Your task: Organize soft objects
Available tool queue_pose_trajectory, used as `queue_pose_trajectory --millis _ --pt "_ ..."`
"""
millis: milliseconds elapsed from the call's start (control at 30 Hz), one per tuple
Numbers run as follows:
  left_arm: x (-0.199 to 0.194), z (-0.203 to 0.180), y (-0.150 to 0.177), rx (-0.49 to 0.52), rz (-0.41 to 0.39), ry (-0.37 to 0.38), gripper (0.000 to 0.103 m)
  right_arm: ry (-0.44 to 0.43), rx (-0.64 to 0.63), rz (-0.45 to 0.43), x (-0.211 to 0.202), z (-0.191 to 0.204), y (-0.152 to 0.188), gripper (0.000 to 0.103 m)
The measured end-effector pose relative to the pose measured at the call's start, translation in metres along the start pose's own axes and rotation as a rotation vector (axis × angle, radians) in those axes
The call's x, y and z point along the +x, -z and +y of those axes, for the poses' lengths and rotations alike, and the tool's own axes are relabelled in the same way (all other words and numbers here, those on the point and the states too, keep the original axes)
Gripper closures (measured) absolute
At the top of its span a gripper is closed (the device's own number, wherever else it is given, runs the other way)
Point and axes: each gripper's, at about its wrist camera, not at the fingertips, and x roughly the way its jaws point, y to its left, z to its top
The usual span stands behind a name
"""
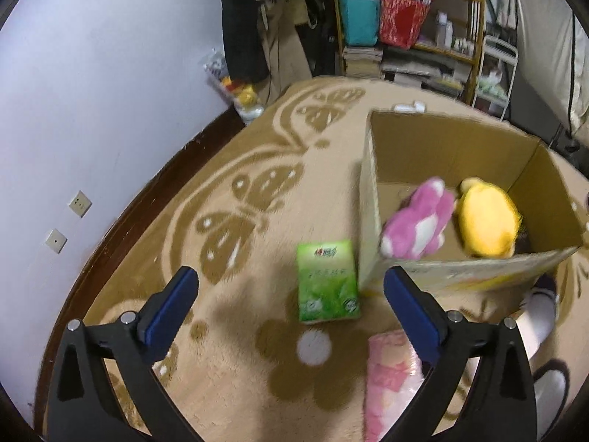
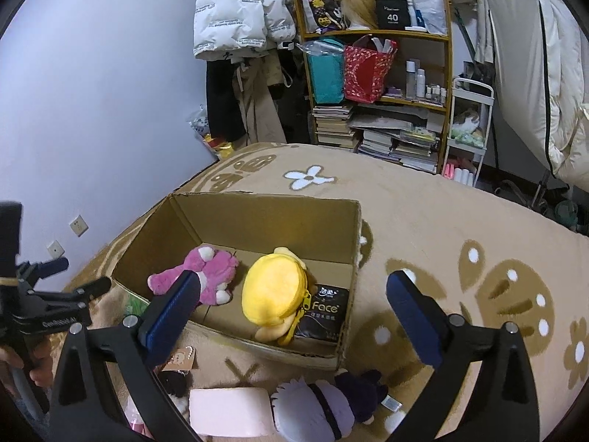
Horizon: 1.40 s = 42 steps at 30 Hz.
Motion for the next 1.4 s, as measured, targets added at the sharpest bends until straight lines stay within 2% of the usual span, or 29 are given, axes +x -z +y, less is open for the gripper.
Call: queue_pose_trajectory --millis 167,433,533,667,833,867,933,1033,1100,1267,1400 --pt "0.019 -0.007 0.009 0.03 0.069 0.027 0.003 -0.001 0.022 -0.003 -0.006 -0.007 0.002 0.0" --pt "0.047 -0.025 0.019 0.136 0.126 -0.005 0.003 0.004 0.03 0.012 -0.005 -0.015 0.008 0.0" --pt "0.059 -0.026 0.021 0.129 0.141 0.007 0.003 0.008 0.029 0.021 -0.003 -0.015 0.01 0.0" --pt "0.068 -0.023 0.021 0.094 0.11 -0.008 0.003 0.006 0.032 0.027 -0.002 -0.018 0.011 0.0" --pt "0.08 -0.02 0.023 0.079 0.127 0.016 0.004 0.007 0.033 0.029 -0.001 -0.018 0.012 0.0" --pt "0.082 -0.02 0.023 0.082 0.126 0.027 0.006 0.007 0.033 0.03 0.0 -0.019 0.013 0.0" --pt "0.087 -0.02 0.024 0.085 0.134 0.061 0.026 0.007 0.034 0.035 0.002 -0.02 0.014 0.0" --pt "0.096 -0.016 0.025 0.04 0.151 0.123 0.042 0.008 0.033 0.042 0.004 -0.021 0.016 0.0" --pt "0.096 -0.013 0.025 0.005 0.142 0.13 0.051 0.011 0.03 0.047 0.005 -0.021 0.017 0.0" --pt "0.084 -0.007 0.024 -0.038 0.127 0.12 0.052 0.017 0.031 0.058 0.004 -0.022 0.02 0.0" --pt "0.059 -0.003 0.016 -0.032 0.059 0.083 0.052 0.015 0.029 0.057 0.002 -0.021 0.021 0.0"
